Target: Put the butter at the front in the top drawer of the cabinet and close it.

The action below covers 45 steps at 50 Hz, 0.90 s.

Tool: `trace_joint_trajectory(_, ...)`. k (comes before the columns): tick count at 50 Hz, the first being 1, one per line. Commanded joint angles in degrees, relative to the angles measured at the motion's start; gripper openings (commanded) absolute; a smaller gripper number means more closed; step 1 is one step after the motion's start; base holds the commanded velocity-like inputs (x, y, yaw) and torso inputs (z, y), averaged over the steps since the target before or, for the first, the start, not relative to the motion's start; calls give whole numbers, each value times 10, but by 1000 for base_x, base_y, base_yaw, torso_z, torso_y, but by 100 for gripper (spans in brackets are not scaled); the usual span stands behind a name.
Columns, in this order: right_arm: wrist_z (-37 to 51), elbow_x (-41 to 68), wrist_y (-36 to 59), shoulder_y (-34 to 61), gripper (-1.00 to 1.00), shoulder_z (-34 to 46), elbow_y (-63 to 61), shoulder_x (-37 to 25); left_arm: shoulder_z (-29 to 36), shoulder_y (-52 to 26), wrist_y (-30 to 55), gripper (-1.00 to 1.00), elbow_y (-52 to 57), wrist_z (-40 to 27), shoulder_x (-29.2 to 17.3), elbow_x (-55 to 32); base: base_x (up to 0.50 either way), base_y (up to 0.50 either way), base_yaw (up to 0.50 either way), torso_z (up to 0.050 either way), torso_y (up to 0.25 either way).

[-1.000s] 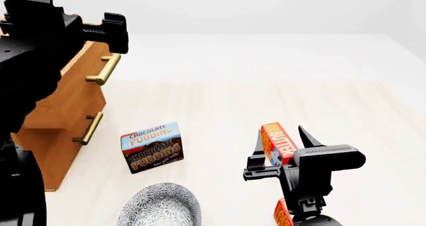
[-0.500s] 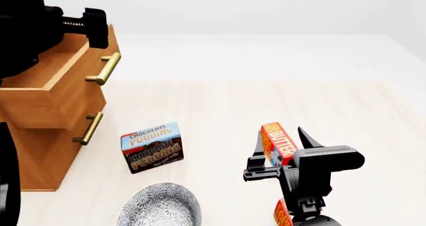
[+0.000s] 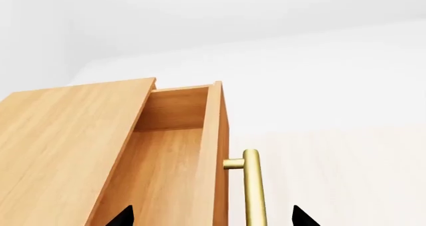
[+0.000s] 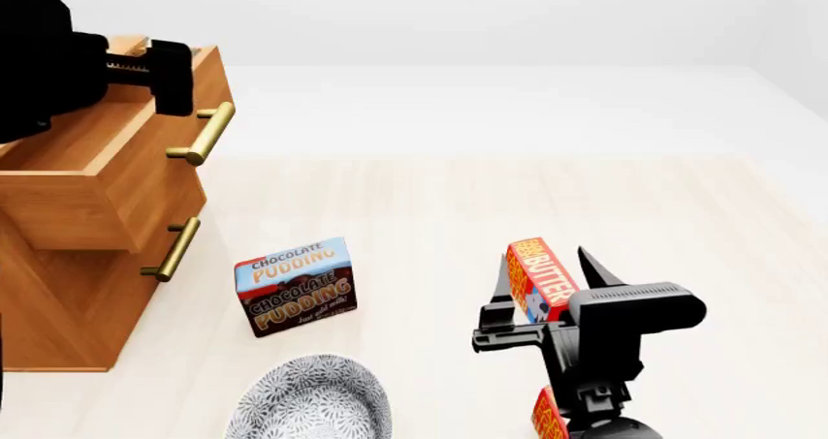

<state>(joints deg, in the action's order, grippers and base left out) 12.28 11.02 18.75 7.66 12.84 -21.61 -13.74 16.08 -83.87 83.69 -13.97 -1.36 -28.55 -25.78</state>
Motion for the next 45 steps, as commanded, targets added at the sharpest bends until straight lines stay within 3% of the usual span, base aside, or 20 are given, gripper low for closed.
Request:
trace_joint_trajectory(1, 4, 1, 0, 5, 100, 5, 5, 0, 9, -2, 14, 100, -15, 8, -9, -7, 0, 0, 0, 0, 0)
trace_joint_trajectory(38, 14, 9, -2, 9, 100, 14, 5, -8, 0, 19, 55, 100, -45, 7, -22, -67, 0, 0, 0, 0, 0)
trace_joint_trajectory(45, 15, 12, -5, 1, 100, 13, 0, -13, -1, 18, 61, 100, -61, -25, -31, -126, 0, 0, 0, 0, 0)
